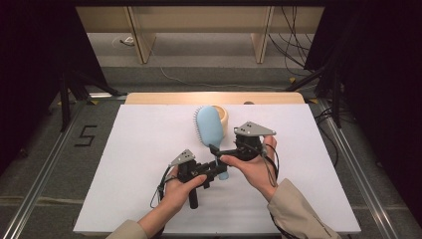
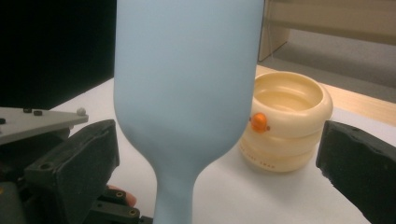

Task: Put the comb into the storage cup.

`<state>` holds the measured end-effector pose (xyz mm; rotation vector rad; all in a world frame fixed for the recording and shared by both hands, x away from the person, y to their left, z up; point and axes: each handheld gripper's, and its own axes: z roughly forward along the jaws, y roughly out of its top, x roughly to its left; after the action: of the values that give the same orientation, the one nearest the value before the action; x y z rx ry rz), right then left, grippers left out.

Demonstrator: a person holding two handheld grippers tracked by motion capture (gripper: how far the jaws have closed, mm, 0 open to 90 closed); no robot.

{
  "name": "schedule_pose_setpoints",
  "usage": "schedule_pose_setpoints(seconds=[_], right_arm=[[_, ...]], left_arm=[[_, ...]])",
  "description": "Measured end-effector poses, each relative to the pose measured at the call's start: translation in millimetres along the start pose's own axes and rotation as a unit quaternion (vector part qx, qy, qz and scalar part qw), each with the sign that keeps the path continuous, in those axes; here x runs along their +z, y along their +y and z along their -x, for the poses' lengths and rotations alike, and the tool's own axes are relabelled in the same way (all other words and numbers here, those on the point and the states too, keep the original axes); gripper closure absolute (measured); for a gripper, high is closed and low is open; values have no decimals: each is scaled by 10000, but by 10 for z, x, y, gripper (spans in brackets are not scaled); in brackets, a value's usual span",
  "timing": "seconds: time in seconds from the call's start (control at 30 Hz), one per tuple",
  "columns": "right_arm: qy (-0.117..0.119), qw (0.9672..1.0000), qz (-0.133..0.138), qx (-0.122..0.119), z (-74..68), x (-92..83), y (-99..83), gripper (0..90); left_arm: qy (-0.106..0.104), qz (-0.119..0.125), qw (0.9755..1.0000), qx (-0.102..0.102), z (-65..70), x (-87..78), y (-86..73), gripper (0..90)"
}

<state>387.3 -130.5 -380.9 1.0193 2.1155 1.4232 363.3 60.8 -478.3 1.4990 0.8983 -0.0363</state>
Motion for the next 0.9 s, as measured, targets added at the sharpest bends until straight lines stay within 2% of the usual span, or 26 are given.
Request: schedule_pose_setpoints(seconds=[0.27,0.9], right_arm=[[-40,10000,58,18,10,4,62,2],[44,9998,201,6,-36,109,300,2]], left_arm=[[-7,-9,10000,19,-4,-6,0,664],[-22,-22,10000,34,3,-6,-1,664]])
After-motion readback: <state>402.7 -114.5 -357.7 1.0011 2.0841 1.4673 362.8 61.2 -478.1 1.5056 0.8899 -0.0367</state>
